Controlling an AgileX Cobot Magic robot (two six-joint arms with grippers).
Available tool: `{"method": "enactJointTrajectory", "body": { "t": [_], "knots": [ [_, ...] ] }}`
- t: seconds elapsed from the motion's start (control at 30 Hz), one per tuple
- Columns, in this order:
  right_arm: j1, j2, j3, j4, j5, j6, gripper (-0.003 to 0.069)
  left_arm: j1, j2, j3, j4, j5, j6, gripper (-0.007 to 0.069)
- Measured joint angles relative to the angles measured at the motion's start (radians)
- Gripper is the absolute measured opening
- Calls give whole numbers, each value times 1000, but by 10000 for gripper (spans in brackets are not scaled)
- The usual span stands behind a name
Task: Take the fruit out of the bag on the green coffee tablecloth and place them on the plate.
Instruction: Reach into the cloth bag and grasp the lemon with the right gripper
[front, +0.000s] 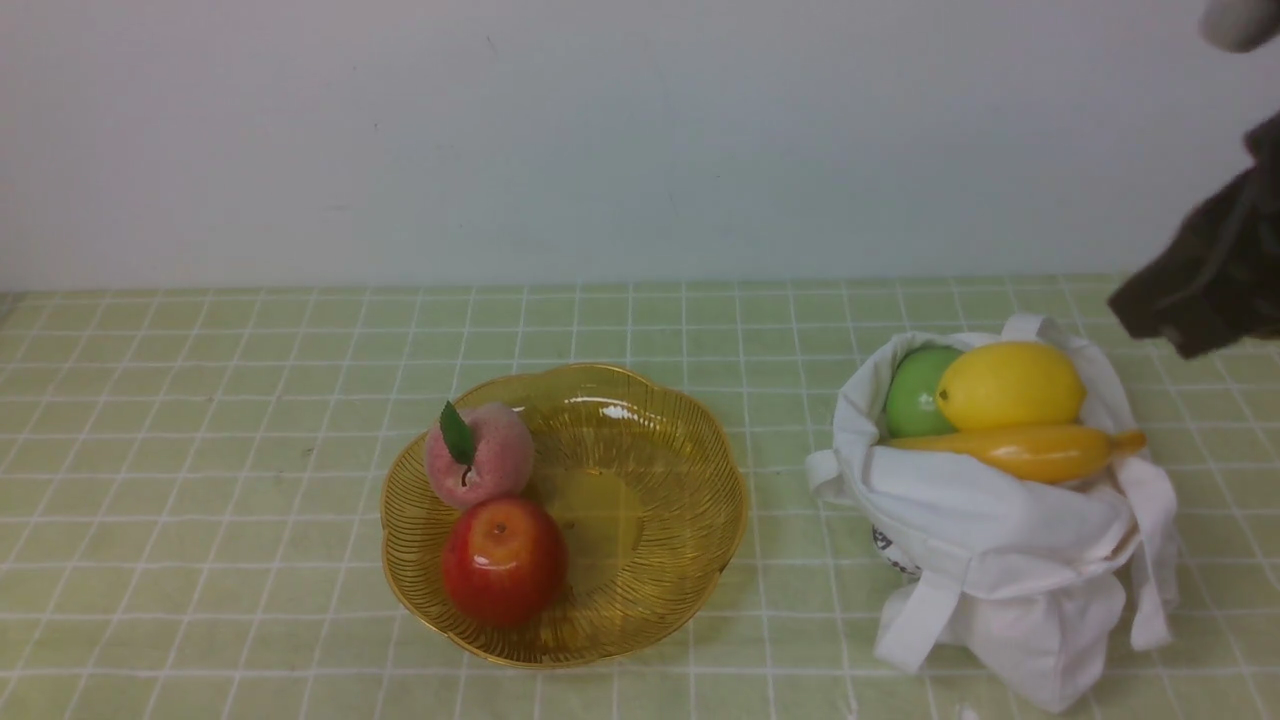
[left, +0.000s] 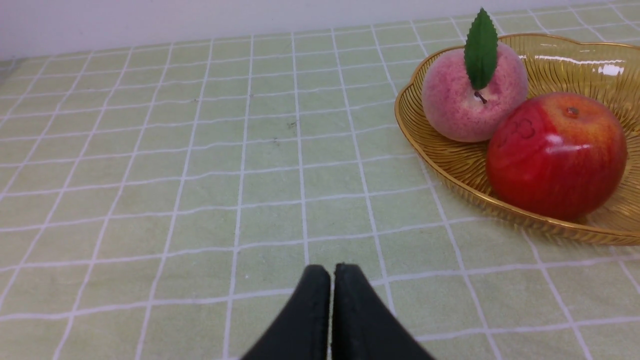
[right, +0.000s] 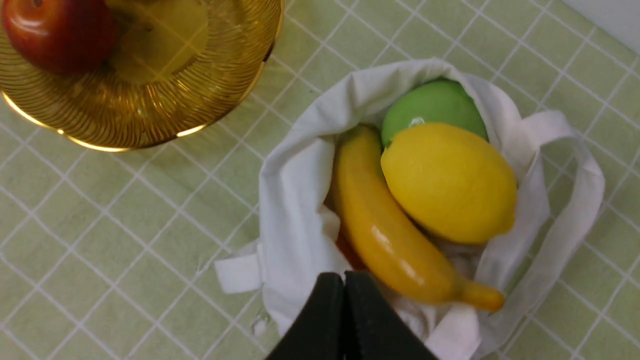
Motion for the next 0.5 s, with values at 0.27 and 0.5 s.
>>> {"method": "enactJointTrajectory", "body": {
  "t": [0.27, 0.5],
  "knots": [
    [0, 253, -129, -27, 0, -89, 49, 0, 0, 0, 0, 0, 0, -8],
    [0, 364, -147, -58, -3, -154, 296, 0, 0, 0, 0, 0, 0, -8]
  ]
}}
